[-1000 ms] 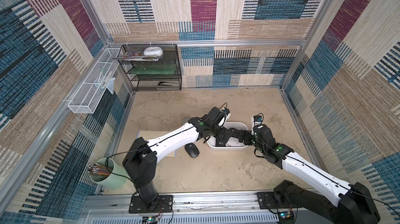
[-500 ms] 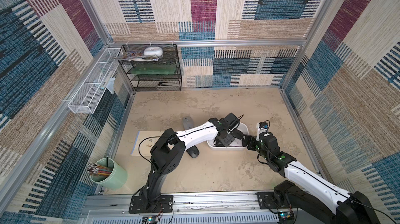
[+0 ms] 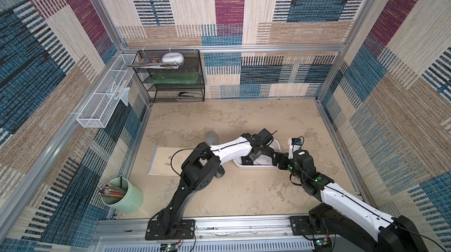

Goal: Take out the mouse from the storage box
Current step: Pick up the mouse from the storage box.

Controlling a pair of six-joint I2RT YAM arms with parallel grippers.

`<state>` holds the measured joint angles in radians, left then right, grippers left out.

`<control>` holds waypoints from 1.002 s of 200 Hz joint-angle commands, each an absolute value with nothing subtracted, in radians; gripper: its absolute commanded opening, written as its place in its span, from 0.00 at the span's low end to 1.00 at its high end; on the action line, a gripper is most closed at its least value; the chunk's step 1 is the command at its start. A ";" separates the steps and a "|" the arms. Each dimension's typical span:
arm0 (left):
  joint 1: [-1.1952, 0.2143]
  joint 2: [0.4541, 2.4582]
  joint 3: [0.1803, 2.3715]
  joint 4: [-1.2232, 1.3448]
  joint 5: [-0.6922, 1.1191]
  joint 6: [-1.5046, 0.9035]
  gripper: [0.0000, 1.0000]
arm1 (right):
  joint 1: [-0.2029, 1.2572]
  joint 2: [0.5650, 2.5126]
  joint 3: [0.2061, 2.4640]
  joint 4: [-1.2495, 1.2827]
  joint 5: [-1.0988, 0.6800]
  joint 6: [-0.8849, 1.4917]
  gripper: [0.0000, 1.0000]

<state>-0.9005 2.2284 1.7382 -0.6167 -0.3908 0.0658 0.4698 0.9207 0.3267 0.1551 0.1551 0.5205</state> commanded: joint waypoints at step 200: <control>-0.892 2.261 1.760 -0.631 -0.409 0.068 0.44 | 0.469 0.938 0.315 0.225 0.136 0.514 0.90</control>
